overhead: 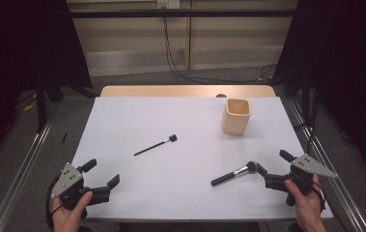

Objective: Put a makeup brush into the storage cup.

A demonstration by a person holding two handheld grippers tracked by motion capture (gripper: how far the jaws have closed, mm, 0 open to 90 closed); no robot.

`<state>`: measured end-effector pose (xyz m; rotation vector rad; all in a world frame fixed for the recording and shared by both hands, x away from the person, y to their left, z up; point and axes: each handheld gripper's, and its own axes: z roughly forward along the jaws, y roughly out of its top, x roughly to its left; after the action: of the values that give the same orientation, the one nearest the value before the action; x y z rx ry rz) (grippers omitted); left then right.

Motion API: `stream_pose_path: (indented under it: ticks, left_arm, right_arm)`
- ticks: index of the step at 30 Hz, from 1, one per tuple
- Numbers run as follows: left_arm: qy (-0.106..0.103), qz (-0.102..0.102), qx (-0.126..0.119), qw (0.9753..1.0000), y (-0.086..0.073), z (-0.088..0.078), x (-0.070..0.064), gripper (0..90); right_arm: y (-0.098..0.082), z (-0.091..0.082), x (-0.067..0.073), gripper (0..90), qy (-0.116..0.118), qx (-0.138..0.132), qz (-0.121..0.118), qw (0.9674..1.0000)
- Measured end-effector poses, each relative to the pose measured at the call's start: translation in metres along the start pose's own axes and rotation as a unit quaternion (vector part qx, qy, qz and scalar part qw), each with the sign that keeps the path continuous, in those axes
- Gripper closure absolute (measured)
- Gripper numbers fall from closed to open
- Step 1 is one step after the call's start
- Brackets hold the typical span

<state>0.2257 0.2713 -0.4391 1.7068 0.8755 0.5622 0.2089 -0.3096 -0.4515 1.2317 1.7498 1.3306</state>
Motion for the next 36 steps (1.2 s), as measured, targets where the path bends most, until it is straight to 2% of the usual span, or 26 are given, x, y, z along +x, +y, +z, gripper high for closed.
stream_pose_path:
  ticks: [3,4,5,8,14,15,19,22,24,25,33,36]
  left_arm:
    - [-0.005,0.003,0.003,1.0000,0.000,0.001,0.000,3.5]
    - [-0.010,-0.009,0.002,0.9999,-0.001,0.002,0.002,3.5]
    - [-0.010,-0.009,0.002,0.9999,-0.001,0.002,0.002,3.5]
    - [-0.001,0.002,0.005,1.0000,-0.001,0.002,0.002,3.5]
    - [-0.002,0.000,0.002,1.0000,-0.001,0.002,0.000,3.4]
    - [0.005,0.000,0.000,1.0000,-0.001,0.002,-0.002,3.4]
    - [0.007,-0.002,-0.005,1.0000,-0.001,0.005,-0.004,3.4]
    - [-0.010,-0.011,-0.001,0.9999,-0.002,0.008,-0.008,3.2]
    - [-0.019,0.002,0.005,0.9998,-0.001,0.012,-0.010,3.0]
    - [-0.026,0.002,0.005,0.9996,-0.001,0.014,-0.010,3.0]
    - [-0.037,0.004,0.007,0.9993,0.010,0.032,-0.012,2.1]
    - [-0.045,0.020,0.009,0.9988,0.015,0.039,-0.018,1.8]
  right_arm:
    - [0.000,0.000,0.000,0.0,-0.001,-0.003,-0.003,1.0000]
    - [0.000,0.001,0.000,0.0,-0.001,-0.004,-0.005,1.0000]
    - [0.000,0.001,0.001,0.0,-0.001,-0.006,-0.007,1.0000]
    - [0.001,0.002,0.002,0.0,0.008,-0.003,-0.005,1.0000]
    - [0.000,0.004,0.005,0.0,0.018,-0.004,-0.004,0.9998]
    - [0.000,0.005,0.006,0.0,0.020,-0.002,-0.007,0.9998]
    - [0.000,0.005,0.007,0.0,0.022,-0.002,-0.008,0.9997]
    - [0.001,0.004,0.009,0.0,0.025,-0.002,-0.015,0.9996]
    - [0.001,0.005,0.010,0.0,0.026,-0.001,-0.018,0.9995]
    - [0.001,0.005,0.011,0.0,0.030,0.001,-0.015,0.9994]
    - [0.000,0.006,0.009,0.0,0.031,0.004,-0.014,0.9994]
    - [0.000,0.006,0.010,0.0,0.032,0.003,-0.015,0.9994]
